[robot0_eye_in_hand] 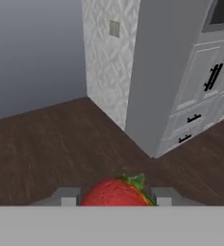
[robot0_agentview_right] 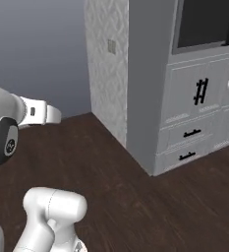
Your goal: Take the strawberry from the fridge and place it on top of the pancake, located on the dining counter.
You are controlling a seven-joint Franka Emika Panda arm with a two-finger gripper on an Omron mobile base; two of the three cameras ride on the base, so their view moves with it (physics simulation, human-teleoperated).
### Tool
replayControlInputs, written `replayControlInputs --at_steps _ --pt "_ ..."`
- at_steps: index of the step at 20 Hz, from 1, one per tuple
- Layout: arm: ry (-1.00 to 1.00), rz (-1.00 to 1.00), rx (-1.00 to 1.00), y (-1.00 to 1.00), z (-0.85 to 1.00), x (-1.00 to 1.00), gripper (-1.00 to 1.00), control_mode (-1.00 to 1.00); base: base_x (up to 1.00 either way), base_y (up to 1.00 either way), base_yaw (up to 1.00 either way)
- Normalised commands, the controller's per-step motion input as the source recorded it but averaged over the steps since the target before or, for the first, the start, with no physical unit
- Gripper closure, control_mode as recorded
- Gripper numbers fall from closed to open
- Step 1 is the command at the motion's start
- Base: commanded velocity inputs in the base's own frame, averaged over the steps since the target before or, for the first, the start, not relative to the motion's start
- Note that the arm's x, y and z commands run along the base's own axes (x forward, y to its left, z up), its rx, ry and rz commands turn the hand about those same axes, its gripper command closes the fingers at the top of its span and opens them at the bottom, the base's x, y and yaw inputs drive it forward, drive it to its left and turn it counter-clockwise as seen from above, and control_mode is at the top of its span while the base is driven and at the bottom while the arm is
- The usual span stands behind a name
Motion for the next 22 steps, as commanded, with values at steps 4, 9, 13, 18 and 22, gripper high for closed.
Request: replayControlInputs --at_steps 4,9,13,18,22 --pt "0.00 0.00 0.00 0.00 0.00 0.00 1.00 1.00 0.00 0.00 0.63" --pt "0.00 0.00 0.00 0.00 0.00 0.00 1.00 1.00 0.04 -0.07 0.61" --pt "0.00 0.00 0.00 0.00 0.00 0.00 1.00 1.00 0.54 -0.37 0.51" --pt "0.00 0.00 0.00 0.00 0.00 0.00 1.00 1.00 0.98 -0.42 0.37" --pt "0.00 0.00 0.00 0.00 0.00 0.00 1.00 1.00 1.00 -0.48 0.25"
